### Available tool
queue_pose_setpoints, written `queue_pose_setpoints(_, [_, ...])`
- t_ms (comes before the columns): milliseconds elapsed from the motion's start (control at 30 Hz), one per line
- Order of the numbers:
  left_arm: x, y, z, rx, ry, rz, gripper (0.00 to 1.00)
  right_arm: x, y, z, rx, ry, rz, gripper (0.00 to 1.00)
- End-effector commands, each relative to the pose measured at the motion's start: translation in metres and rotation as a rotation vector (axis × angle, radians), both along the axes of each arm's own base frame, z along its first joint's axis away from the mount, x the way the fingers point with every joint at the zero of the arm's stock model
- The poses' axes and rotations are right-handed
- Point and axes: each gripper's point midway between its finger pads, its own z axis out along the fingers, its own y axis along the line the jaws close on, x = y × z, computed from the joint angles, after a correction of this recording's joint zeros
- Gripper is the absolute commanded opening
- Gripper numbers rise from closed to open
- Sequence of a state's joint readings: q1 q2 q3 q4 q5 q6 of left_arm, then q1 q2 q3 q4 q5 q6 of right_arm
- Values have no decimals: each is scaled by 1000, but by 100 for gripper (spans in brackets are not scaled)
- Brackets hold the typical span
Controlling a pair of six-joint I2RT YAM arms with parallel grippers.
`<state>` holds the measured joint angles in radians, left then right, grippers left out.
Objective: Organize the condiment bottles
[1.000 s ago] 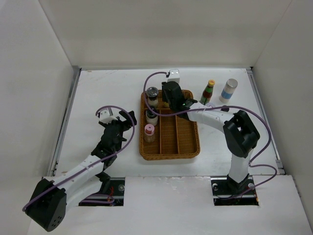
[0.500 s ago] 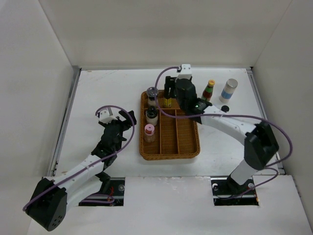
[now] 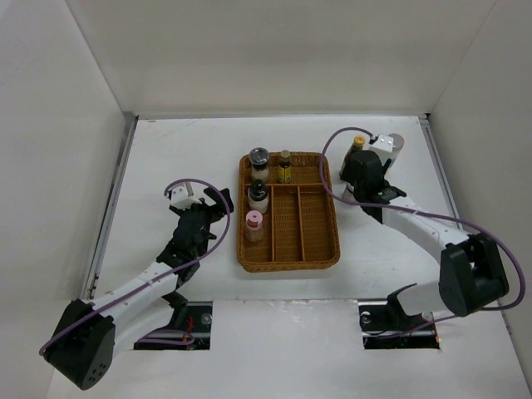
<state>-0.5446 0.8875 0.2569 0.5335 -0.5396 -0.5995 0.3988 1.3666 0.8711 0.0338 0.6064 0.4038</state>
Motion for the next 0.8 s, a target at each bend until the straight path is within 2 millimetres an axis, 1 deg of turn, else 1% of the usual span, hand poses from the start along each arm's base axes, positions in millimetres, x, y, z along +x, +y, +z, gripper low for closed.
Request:
queue_pose_setpoints(0, [1, -5, 14, -39, -50, -15, 87, 0, -11, -10, -14, 39, -39, 69])
queue_pose_setpoints(67, [2, -4, 14, -39, -50, -11, 87, 2, -13, -15, -18, 55, -42, 73])
queue_pose_setpoints(167, [1, -5, 15, -41, -52, -15, 87, 7, -4, -22, -10, 76, -9, 77])
queue_pose_setpoints(300, [2, -4, 12, -37, -46, -12, 87, 8, -4, -35, -26, 112, -14, 79])
queue_pose_setpoints(533, [1, -6, 13, -39, -47, -20, 87, 3, -14, -45, -58, 131, -62, 81])
queue_pose_setpoints(667, [2, -7, 13, -39, -47, -21, 87, 6, -7, -53, -44, 146, -40, 80])
queue_pose_setpoints(767, [1, -7, 15, -43, -53, -23, 87, 11, -1, -56, -24, 150, -25, 75])
